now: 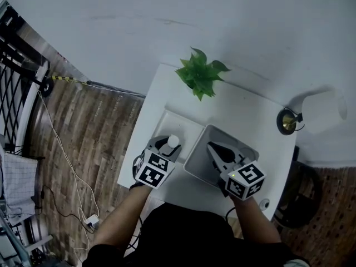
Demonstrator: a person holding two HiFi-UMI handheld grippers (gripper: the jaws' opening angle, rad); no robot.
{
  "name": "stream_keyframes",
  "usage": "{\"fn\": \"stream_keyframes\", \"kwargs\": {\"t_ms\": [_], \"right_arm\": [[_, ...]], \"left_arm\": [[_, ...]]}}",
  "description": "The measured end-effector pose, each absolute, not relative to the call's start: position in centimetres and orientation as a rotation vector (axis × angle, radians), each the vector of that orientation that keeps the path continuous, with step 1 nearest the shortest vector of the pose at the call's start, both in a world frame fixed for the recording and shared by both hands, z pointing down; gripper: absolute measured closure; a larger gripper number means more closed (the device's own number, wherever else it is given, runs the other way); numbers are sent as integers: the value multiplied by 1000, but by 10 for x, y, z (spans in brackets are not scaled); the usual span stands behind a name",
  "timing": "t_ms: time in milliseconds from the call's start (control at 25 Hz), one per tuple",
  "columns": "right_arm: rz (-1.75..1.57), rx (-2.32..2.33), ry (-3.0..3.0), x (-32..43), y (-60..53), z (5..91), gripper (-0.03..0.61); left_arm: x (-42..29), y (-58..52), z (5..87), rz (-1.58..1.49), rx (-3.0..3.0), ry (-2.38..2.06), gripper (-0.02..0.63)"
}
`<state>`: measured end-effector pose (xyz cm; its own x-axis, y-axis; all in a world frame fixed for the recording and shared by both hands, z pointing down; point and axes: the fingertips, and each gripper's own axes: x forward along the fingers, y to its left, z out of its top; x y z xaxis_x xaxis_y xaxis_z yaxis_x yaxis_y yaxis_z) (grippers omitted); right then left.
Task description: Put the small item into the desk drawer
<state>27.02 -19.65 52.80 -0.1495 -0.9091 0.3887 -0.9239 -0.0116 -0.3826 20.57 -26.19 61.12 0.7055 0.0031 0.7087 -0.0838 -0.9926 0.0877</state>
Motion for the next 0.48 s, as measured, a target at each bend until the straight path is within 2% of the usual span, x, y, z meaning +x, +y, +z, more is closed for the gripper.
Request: {"fn": "stream_keyframes", "kwargs": {"t_ms": [480], "right_arm": [[909,2060,-2158,298,-188,535,575]], "left_arm": [[236,-250,644,1310,2770,13,436]]}}
